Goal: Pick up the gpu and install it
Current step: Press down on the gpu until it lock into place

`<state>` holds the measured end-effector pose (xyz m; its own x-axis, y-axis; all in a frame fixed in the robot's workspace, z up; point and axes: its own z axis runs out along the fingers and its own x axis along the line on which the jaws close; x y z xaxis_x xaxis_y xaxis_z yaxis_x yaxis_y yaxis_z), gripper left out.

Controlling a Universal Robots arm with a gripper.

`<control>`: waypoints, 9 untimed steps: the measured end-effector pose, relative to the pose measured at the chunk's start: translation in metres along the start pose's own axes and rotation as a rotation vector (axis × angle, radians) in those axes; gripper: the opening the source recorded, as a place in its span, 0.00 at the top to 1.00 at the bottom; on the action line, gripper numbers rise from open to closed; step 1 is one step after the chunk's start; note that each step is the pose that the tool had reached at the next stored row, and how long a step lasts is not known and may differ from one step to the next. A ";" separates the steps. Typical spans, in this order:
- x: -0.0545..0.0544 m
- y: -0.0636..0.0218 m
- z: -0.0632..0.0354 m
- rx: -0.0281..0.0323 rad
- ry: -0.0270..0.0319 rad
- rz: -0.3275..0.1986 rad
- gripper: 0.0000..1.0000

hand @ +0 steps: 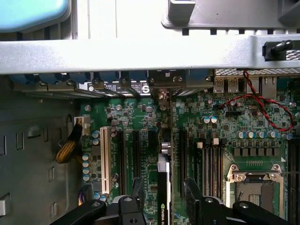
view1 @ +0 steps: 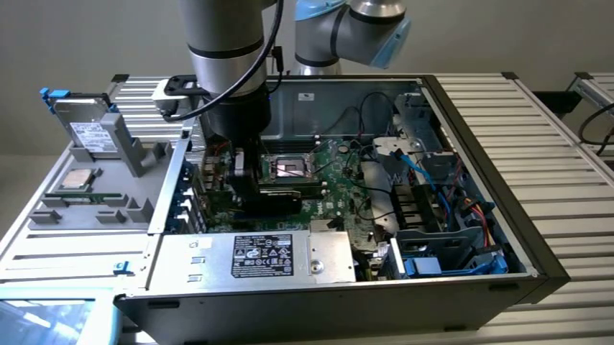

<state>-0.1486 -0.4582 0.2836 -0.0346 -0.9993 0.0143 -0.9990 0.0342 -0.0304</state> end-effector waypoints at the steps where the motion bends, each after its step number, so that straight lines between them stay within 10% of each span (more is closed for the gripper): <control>1: 0.000 0.0000 0.0000 0.0000 0.0000 0.000 0.52; 9: 0.000 -0.0002 0.0000 0.0000 0.0000 0.001 0.79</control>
<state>-0.1485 -0.4582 0.2836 -0.0352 -0.9993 0.0143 -0.9989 0.0347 -0.0304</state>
